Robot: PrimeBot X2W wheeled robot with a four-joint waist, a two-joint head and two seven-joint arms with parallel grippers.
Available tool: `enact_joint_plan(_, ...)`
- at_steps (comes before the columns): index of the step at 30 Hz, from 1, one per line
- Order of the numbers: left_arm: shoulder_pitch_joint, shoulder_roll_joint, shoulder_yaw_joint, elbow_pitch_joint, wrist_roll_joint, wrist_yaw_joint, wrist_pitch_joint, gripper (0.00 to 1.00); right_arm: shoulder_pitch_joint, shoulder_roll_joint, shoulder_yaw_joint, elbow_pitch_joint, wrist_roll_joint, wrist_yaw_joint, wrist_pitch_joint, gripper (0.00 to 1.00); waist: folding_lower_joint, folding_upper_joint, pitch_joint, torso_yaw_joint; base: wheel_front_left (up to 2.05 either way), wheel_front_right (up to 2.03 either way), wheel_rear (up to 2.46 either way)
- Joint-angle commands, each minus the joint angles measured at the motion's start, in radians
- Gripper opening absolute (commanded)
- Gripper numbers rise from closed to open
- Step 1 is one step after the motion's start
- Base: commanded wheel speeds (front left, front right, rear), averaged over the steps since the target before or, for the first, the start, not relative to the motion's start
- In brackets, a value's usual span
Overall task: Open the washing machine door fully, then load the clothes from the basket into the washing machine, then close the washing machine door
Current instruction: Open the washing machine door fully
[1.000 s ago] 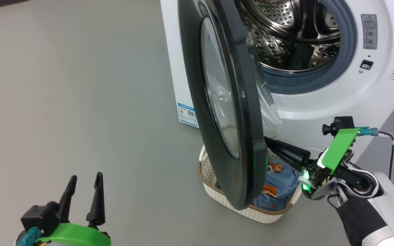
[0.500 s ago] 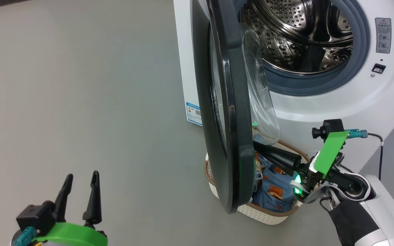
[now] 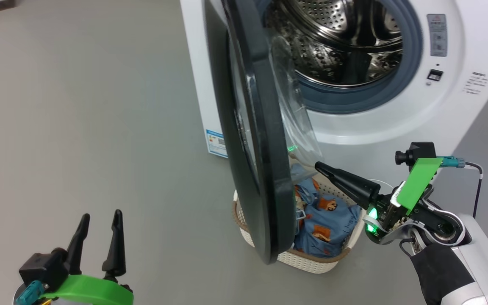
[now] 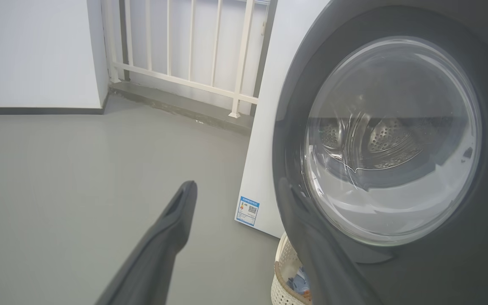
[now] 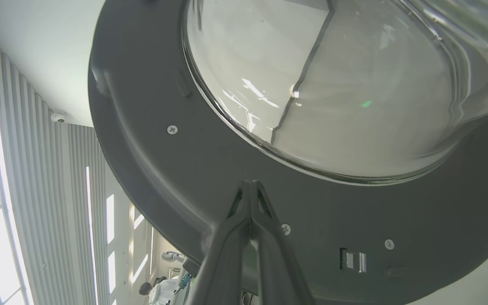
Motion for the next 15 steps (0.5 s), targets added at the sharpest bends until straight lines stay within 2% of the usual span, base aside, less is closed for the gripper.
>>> enact_joint_plan(1,-0.021,0.016,0.034,-0.028,0.01,-0.002,-0.006,1.0,0.003,0.006,0.003,-0.037,-0.016,0.002,-0.008,0.47,0.0,-0.0001,-0.006,-0.036,0.0,0.0,0.0)
enact_joint_plan(2,-0.02,0.016,0.034,-0.028,0.01,-0.002,-0.006,1.0,0.006,0.006,0.001,-0.046,-0.019,0.002,-0.01,0.66,0.0,-0.0001,-0.008,-0.047,0.0,0.0,0.0)
enact_joint_plan(4,-0.02,0.015,0.033,-0.027,0.01,-0.002,-0.006,1.0,0.017,0.007,-0.003,-0.068,-0.026,0.002,-0.012,0.96,0.0,-0.0001,-0.011,-0.072,0.0,0.0,0.0)
enact_joint_plan(5,-0.019,0.016,0.032,-0.027,0.01,-0.002,-0.006,1.0,0.023,0.007,-0.004,-0.08,-0.031,0.002,-0.015,1.0,0.0,-0.0001,-0.013,-0.085,0.0,0.0,0.0)
enact_joint_plan(10,-0.018,0.015,0.032,-0.03,0.011,-0.002,-0.006,1.0,0.047,-0.006,-0.002,-0.138,-0.085,0.002,-0.052,1.0,0.0,-0.0001,-0.017,-0.133,0.0,0.0,0.0)
enact_joint_plan(15,-0.018,0.01,0.038,-0.037,0.012,-0.002,-0.006,1.0,0.082,-0.032,0.015,-0.226,-0.198,0.002,-0.159,1.0,0.0,-0.0001,-0.013,-0.187,0.0,0.0,0.0)
